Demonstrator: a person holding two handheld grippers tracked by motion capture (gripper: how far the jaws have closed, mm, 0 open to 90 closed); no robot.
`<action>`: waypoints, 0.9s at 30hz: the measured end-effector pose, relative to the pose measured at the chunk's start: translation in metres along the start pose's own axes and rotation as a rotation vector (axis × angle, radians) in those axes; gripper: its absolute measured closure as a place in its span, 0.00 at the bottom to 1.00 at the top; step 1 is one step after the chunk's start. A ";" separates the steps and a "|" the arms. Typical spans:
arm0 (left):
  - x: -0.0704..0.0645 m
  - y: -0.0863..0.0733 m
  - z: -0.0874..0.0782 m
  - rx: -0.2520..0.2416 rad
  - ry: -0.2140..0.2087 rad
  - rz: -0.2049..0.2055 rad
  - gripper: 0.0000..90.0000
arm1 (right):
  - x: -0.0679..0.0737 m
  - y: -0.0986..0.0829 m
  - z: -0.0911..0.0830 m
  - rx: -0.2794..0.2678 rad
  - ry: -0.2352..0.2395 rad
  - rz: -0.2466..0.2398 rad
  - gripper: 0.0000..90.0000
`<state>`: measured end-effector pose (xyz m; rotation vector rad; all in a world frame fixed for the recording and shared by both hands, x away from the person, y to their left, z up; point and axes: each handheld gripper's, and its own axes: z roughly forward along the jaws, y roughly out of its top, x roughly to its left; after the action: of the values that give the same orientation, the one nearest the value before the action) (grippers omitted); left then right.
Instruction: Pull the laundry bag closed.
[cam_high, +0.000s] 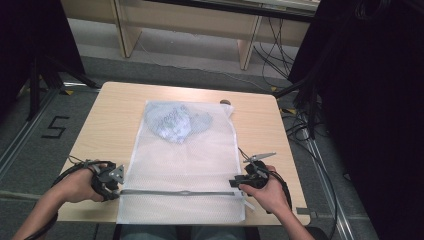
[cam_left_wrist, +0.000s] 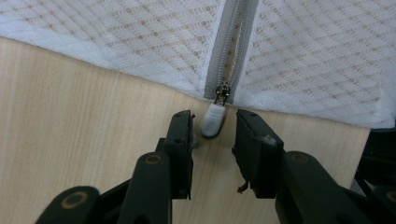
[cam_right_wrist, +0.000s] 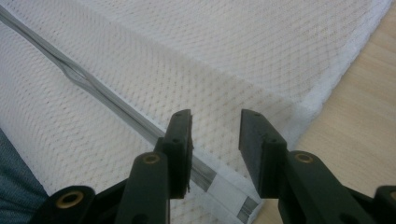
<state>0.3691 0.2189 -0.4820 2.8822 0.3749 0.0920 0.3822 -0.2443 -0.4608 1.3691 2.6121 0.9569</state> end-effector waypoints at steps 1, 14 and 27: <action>0.001 0.001 0.000 -0.001 -0.006 0.001 0.74 | 0.000 0.000 0.000 0.002 0.003 0.005 0.72; 0.005 0.005 0.001 0.028 -0.047 0.005 0.85 | 0.000 0.000 0.000 -0.002 0.004 -0.003 0.72; 0.001 0.009 0.000 0.061 -0.043 0.026 0.89 | 0.001 0.001 0.001 -0.017 0.001 0.004 0.72</action>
<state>0.3724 0.2106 -0.4795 2.9447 0.3386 0.0233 0.3823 -0.2431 -0.4609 1.3709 2.5974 0.9784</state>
